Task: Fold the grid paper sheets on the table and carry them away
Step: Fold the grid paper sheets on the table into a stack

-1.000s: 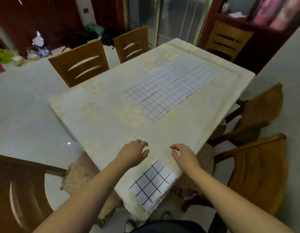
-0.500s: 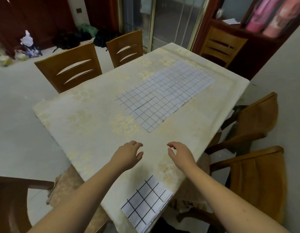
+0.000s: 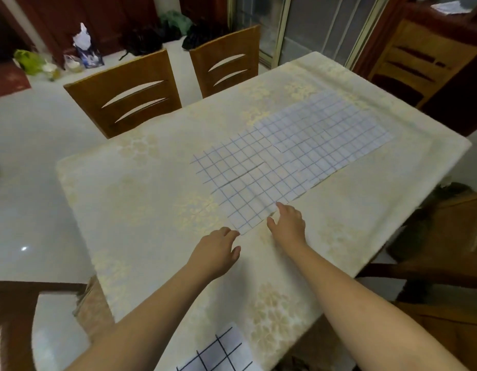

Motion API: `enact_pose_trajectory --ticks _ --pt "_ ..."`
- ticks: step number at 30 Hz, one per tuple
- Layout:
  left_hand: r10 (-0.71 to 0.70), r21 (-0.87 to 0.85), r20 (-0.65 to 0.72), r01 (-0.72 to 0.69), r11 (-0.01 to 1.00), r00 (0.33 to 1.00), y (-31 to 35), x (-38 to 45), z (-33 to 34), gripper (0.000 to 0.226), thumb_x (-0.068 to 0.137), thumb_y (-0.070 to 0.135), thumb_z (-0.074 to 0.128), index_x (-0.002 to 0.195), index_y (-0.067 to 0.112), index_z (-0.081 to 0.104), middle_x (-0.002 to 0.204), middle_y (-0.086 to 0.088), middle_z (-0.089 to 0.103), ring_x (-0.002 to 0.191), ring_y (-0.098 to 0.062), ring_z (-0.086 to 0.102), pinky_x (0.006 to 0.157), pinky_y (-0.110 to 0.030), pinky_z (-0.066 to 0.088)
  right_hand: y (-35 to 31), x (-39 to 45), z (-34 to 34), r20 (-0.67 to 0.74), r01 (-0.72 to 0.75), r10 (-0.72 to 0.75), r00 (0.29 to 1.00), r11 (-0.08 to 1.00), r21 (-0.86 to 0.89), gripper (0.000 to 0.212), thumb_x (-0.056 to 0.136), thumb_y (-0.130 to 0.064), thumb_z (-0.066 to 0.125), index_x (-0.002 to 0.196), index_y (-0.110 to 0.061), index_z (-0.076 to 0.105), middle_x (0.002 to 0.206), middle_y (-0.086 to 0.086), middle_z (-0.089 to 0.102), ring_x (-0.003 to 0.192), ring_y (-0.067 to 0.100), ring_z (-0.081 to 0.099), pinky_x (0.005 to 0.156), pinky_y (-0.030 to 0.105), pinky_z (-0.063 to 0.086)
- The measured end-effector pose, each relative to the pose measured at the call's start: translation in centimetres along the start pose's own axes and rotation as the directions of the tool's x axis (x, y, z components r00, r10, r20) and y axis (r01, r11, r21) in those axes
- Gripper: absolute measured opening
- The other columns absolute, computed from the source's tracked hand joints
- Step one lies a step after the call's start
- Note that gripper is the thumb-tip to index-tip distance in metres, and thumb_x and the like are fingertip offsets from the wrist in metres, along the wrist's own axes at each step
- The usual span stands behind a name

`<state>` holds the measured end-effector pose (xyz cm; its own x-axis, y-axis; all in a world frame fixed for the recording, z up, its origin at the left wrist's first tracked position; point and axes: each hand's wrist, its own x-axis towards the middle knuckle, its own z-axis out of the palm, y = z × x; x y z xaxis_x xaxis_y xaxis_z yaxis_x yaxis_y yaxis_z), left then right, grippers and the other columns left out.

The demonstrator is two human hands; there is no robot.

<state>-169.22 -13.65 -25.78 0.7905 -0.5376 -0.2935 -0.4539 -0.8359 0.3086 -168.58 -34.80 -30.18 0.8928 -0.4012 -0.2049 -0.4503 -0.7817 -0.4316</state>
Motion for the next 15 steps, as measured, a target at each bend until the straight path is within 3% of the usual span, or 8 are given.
enact_pose_trajectory --ticks 5,10,15 --pt "-0.051 -0.042 -0.013 0.050 0.998 0.999 -0.6 1.5 0.3 0.046 0.100 0.039 0.039 0.143 0.022 0.041 0.144 0.000 0.045 0.125 -0.023 0.048 0.099 -0.036 0.041 -0.2 3.7 2.1 0.065 -0.023 0.027 0.998 0.998 -0.055 0.052 0.092 -0.038 0.055 0.139 -0.020 0.043 0.140 0.006 0.043 0.130 0.026 0.035 0.105 0.038 0.030" --pt "-0.107 -0.049 0.003 0.107 0.993 0.994 -1.1 1.9 0.7 0.046 0.101 0.040 0.037 0.143 0.023 0.041 0.145 0.002 0.044 0.125 -0.021 0.048 0.100 -0.035 0.040 0.6 4.9 3.4 -0.026 -0.033 0.031 0.999 0.993 -0.115 0.024 0.094 -0.035 0.053 0.113 -0.022 0.060 0.123 0.006 0.052 0.115 0.026 0.045 0.093 0.035 0.037" --pt "-0.134 -0.098 0.036 0.137 0.986 0.990 -1.4 1.8 1.5 0.044 0.101 0.040 0.037 0.141 0.024 0.043 0.144 0.002 0.045 0.122 -0.020 0.051 0.098 -0.034 0.041 1.1 5.2 3.3 -0.065 -0.008 0.000 0.998 0.992 -0.123 0.020 0.097 -0.034 0.050 0.105 -0.022 0.063 0.115 0.003 0.056 0.108 0.023 0.046 0.090 0.033 0.037"
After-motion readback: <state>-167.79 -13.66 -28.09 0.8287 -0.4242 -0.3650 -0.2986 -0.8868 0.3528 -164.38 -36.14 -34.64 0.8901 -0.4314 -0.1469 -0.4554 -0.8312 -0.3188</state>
